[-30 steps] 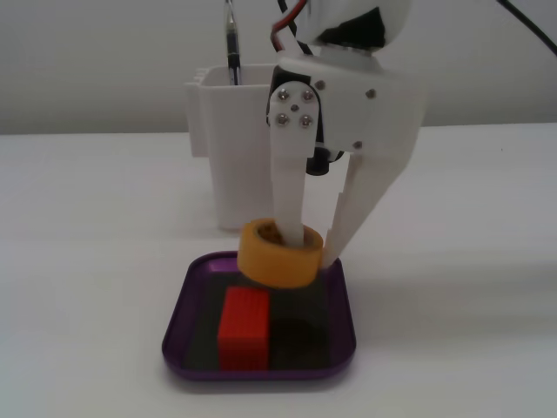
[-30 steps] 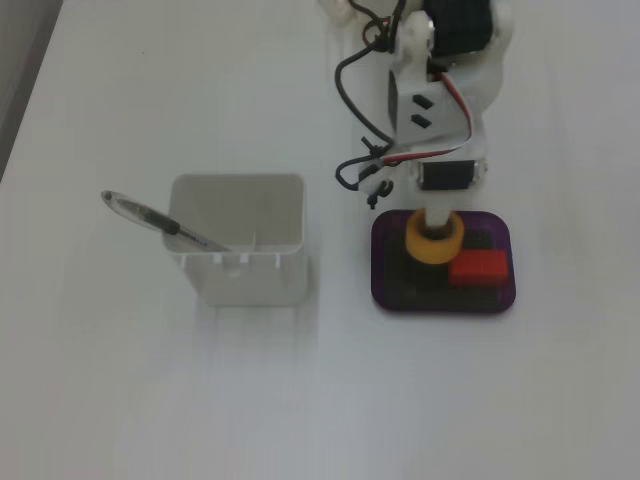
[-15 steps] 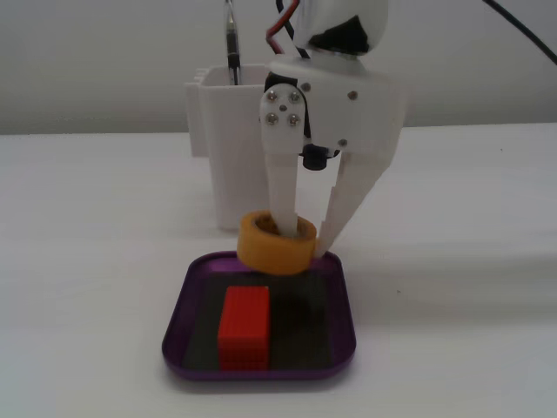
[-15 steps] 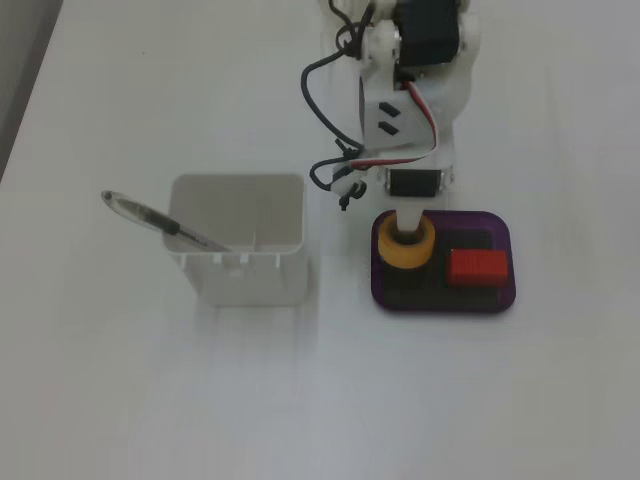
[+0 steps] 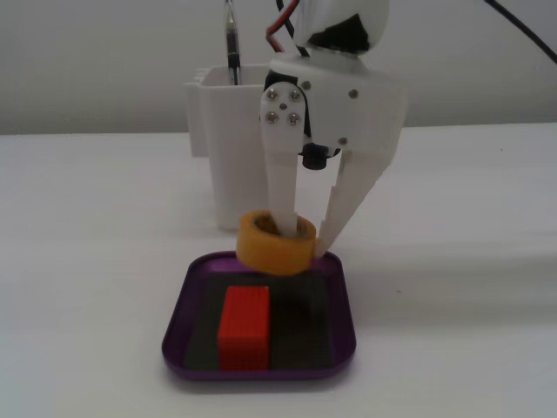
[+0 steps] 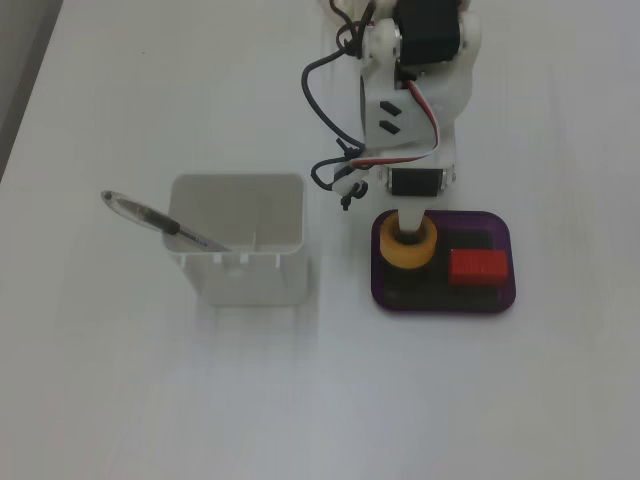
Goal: Grab up the yellow tape and put it in the box.
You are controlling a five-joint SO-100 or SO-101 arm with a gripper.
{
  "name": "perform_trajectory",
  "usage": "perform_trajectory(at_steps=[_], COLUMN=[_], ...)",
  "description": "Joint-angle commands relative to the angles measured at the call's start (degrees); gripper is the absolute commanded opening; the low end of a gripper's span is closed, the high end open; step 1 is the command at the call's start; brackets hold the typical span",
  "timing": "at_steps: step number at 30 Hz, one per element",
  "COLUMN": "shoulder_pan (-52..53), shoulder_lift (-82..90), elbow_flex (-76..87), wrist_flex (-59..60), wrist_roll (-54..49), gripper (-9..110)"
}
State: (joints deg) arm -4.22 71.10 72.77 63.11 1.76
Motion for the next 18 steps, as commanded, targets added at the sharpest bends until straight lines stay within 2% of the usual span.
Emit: perform_trajectory(at_steps=[1,5,10,18], shoulder_pan=[-0.3,-0.3,-0.1,-0.5], shoulder_lift=[0.6,0.7,1.8,12.3], elbow_flex=[-1.8,-1.8,-2.5,-12.8], wrist_flex=[-0.1,0.0,0.5,16.4], wrist_roll=[-0.2,-0.1,-0.1,-0.2], gripper=[6,12,13,13])
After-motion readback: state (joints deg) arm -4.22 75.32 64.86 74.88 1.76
